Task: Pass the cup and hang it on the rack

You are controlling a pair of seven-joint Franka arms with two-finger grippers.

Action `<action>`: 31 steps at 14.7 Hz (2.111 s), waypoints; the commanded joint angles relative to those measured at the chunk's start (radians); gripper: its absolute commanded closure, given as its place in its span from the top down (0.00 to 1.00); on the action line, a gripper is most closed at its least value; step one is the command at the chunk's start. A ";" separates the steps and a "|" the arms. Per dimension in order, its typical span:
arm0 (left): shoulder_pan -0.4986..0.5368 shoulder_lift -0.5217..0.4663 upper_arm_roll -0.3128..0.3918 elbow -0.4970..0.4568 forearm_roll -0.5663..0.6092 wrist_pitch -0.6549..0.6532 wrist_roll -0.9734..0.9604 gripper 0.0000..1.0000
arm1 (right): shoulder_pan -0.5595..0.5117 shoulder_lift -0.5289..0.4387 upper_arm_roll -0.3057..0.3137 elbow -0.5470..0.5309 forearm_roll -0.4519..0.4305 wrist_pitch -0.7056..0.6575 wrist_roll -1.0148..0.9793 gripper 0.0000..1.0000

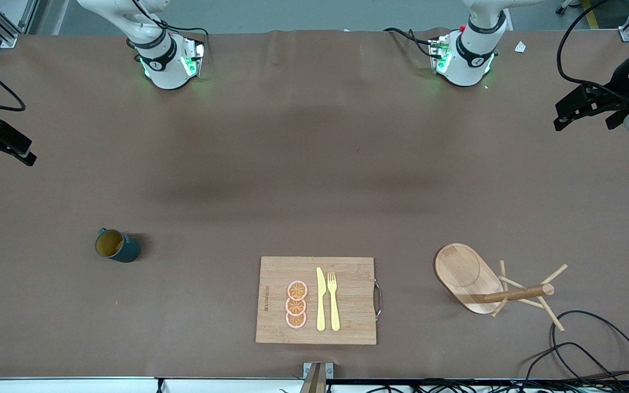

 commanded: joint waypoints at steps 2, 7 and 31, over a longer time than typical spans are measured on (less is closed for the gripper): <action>0.003 0.013 -0.006 0.027 0.021 -0.013 0.005 1.00 | -0.023 -0.021 0.018 -0.016 -0.006 0.002 0.013 1.00; 0.008 0.013 0.002 0.029 0.020 -0.013 0.005 1.00 | -0.024 -0.021 0.018 -0.016 -0.006 -0.001 0.001 1.00; 0.011 0.013 0.005 0.027 0.020 -0.007 0.008 1.00 | 0.006 0.551 0.021 -0.030 -0.003 0.319 -0.001 1.00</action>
